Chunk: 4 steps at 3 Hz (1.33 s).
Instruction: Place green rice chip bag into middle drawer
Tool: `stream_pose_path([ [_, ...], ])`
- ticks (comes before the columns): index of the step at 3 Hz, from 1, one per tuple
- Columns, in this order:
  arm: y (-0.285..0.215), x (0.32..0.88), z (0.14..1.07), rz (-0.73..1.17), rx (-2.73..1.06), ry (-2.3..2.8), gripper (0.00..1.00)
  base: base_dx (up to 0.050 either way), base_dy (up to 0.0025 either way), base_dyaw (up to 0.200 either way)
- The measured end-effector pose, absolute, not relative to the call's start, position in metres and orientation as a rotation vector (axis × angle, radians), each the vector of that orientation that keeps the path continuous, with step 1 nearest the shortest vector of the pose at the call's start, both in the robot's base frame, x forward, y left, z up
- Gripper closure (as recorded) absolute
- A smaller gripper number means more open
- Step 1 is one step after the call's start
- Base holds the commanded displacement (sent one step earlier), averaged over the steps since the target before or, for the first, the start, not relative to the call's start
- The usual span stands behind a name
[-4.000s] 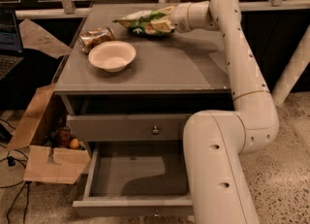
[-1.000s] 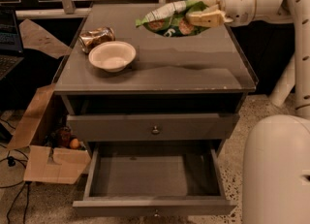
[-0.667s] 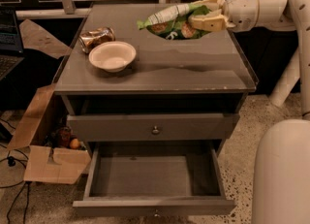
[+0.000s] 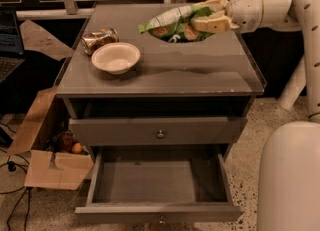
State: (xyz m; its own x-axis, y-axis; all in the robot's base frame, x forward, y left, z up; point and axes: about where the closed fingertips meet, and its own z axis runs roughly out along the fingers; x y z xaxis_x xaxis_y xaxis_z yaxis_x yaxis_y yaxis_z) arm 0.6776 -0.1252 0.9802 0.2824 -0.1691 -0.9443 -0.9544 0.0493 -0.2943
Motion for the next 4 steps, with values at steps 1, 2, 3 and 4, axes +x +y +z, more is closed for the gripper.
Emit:
stream_pose_path([
  [1,-0.123,0.66,0.984,0.879,-1.421,1.148,1.0,0.0,0.0,0.0],
  [2,-0.13,0.636,0.993,0.851,-1.413,1.174,1.0,0.0,0.0,0.0],
  [3,-0.137,0.605,1.004,0.806,-1.365,1.197,1.0,0.0,0.0,0.0],
  [4,-0.146,0.567,1.021,0.649,-1.27,1.191,1.0,0.0,0.0,0.0],
])
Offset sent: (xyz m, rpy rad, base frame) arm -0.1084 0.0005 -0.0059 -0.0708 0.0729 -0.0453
